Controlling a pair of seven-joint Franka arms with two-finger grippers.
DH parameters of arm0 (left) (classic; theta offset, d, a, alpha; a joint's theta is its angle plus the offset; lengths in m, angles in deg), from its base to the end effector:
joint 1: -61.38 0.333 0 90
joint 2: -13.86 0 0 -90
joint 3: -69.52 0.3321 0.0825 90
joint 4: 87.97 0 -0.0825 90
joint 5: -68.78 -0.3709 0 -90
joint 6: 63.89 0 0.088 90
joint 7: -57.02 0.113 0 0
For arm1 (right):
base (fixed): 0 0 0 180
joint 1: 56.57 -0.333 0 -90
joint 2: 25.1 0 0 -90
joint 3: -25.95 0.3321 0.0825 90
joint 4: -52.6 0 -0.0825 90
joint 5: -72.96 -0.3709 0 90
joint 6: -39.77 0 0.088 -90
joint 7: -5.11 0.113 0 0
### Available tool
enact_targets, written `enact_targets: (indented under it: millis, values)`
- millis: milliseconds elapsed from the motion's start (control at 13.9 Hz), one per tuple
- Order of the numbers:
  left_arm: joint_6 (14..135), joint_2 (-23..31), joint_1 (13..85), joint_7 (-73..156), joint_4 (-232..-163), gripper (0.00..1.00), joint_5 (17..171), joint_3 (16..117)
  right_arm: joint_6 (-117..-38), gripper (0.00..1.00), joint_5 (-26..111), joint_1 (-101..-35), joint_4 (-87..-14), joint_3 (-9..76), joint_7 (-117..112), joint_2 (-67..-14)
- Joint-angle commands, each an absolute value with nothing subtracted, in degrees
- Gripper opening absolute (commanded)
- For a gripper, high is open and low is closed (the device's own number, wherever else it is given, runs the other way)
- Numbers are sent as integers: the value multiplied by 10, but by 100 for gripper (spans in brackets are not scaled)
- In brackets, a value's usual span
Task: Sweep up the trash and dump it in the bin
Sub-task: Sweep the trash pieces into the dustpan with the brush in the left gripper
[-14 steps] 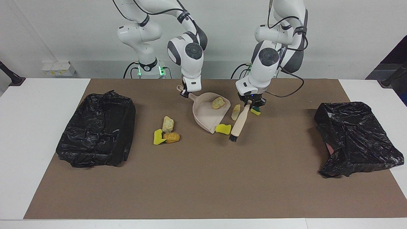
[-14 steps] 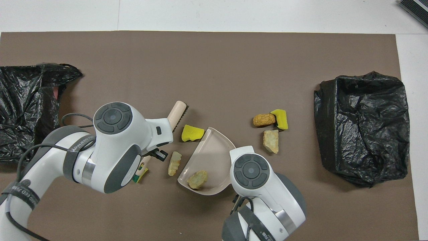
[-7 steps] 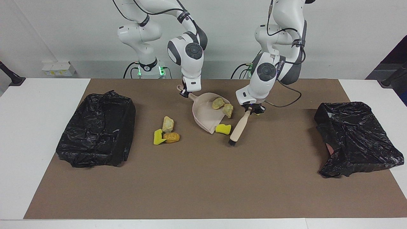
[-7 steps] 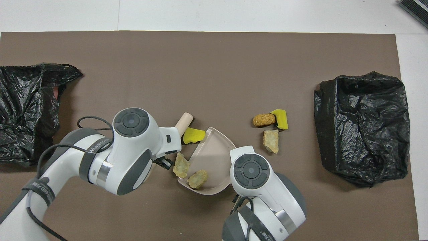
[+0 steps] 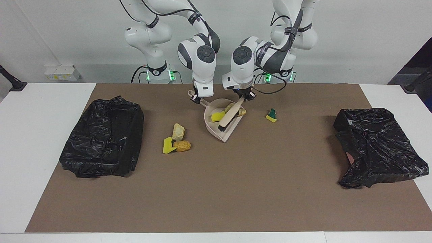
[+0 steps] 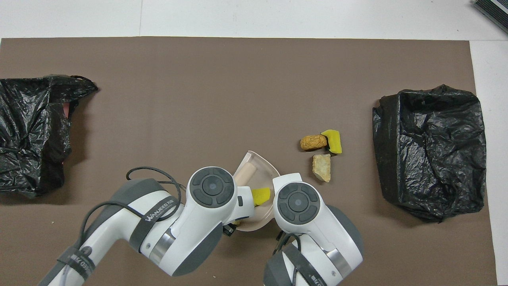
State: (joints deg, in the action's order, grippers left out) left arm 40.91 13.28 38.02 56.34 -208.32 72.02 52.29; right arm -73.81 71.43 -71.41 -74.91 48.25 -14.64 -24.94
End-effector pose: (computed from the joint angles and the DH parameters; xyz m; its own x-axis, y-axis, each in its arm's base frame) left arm 0.3764 -0.3286 0.4117 0.7457 -0.6054 -0.2784 -0.6186 -0.7842 0.0482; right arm 0.3855 0.2944 0.3751 0.5352 0.8162 -0.2175 0.8197 -0.5640 -0.0995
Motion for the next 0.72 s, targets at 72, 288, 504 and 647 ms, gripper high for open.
enact_targets:
  millis: [72,288,504,647]
  values:
    - [360,190,448,552,-2090,0,731,529,-740,0,710,-710,-746,485,-167,-250]
    - [311,237,496,487,-2126,0,731,529,-759,0,719,-706,-747,485,-234,-253]
    - [323,290,520,377,-2203,0,731,530,-785,0,754,-704,-746,485,-318,-260]
    - [356,325,535,311,-2255,0,731,530,-798,0,756,-705,-741,485,-329,-277]
